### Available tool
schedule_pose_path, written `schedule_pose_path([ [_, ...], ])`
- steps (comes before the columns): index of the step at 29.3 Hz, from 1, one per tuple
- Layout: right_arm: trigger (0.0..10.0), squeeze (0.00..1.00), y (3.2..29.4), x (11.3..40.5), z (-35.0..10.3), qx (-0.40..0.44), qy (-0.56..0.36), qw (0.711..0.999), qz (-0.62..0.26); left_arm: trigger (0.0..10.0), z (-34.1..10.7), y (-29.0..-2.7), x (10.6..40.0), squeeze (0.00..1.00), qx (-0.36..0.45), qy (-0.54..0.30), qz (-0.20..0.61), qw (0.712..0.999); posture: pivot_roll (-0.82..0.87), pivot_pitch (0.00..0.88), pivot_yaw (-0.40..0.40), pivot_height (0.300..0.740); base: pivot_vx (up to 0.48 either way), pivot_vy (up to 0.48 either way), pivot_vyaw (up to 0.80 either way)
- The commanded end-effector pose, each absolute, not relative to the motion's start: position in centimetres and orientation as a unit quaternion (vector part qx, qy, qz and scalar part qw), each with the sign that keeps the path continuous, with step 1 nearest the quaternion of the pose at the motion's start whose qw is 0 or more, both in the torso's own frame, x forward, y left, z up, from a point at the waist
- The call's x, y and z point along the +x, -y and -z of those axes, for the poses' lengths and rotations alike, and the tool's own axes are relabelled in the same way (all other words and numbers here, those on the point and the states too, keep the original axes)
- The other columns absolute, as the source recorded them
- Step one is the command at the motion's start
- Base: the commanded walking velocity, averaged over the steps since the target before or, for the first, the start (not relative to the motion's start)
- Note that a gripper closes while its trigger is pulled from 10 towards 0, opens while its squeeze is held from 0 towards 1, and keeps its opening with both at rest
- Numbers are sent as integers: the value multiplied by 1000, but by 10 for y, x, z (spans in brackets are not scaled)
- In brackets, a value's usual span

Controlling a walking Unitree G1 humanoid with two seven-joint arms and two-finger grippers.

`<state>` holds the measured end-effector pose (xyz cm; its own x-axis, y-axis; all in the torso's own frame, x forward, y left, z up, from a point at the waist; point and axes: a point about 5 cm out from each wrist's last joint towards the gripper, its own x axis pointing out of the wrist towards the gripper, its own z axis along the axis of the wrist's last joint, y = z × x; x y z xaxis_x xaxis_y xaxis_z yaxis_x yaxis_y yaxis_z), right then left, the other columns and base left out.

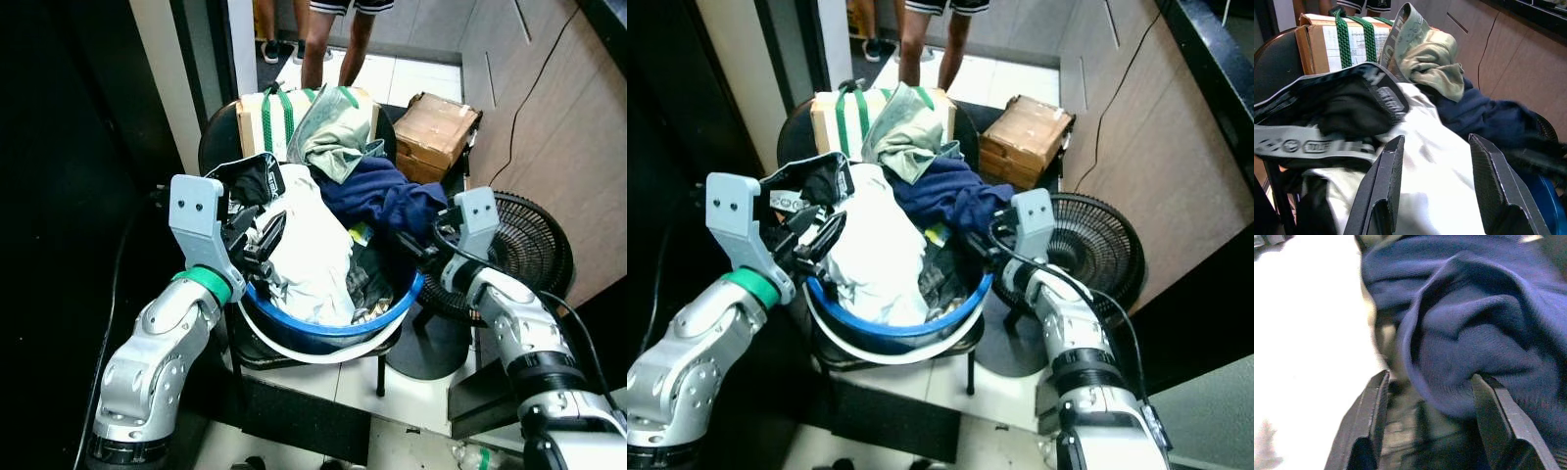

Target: Clothes washing

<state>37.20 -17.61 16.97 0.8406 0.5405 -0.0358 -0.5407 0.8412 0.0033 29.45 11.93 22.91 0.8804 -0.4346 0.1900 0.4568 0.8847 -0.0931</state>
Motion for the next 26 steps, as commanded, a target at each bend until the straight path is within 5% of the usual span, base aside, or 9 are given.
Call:
schedule_pose_path([
  [1, 10000, 459, 176, 369, -163, 3, -29, 957, -288, 10000, -228, -119, 292, 0, -71, 79, 236, 966, 77, 181, 41, 740, 0, 0, 0],
  [2, 10000, 1000, 176, 368, -163, 7, -30, 957, -290, 10000, -228, -119, 291, 0, -71, 79, 237, 966, 77, 181, 41, 740, 0, 0, 0],
  [5, 10000, 1000, 174, 368, -162, 2, -33, 957, -290, 10000, -227, -117, 291, 0, -70, 78, 241, 965, 72, 178, 40, 740, 0, 0, 0],
  [6, 10000, 0, 172, 367, -160, -2, -33, 955, -296, 10000, -227, -116, 291, 0, -70, 77, 246, 964, 72, 178, 40, 740, 0, 0, 0],
  [18, 10000, 0, 156, 361, -175, 69, 3, 933, -352, 10000, -228, -113, 288, 0, -75, 78, 263, 959, 74, 174, 34, 740, 0, 0, 0],
  [26, 10000, 0, 155, 365, -189, 150, 60, 945, -283, 10000, -229, -111, 286, 0, -83, 80, 274, 955, 70, 172, 36, 740, 0, 0, 0],
])
